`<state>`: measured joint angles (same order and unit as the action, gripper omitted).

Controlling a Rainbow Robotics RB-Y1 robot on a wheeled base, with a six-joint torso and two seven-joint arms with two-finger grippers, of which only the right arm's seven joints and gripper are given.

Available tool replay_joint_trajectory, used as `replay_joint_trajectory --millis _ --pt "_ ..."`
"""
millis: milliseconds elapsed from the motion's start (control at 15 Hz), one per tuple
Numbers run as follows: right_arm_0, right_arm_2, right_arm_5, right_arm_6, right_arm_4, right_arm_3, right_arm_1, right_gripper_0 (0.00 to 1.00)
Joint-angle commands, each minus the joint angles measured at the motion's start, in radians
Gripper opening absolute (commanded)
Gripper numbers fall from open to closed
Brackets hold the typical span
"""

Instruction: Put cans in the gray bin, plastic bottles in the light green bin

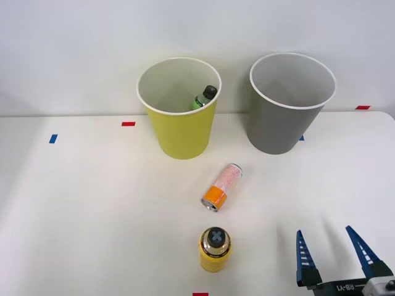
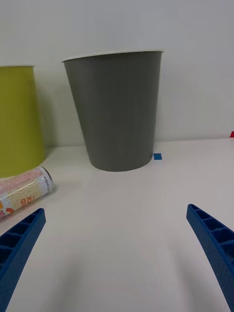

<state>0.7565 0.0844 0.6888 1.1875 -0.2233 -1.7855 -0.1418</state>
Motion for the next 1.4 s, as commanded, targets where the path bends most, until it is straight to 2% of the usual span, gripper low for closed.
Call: replay_joint_trajectory --millis 67,400,1400 --pt "0.047 0.023 0.005 0.093 0.104 0.000 -0.002 1.00" --pt "0.066 0.089 0.034 0.221 0.272 0.000 -0.110 1.00" --pt "0.090 0.101 0.034 0.236 0.266 0.000 -0.093 1.00"
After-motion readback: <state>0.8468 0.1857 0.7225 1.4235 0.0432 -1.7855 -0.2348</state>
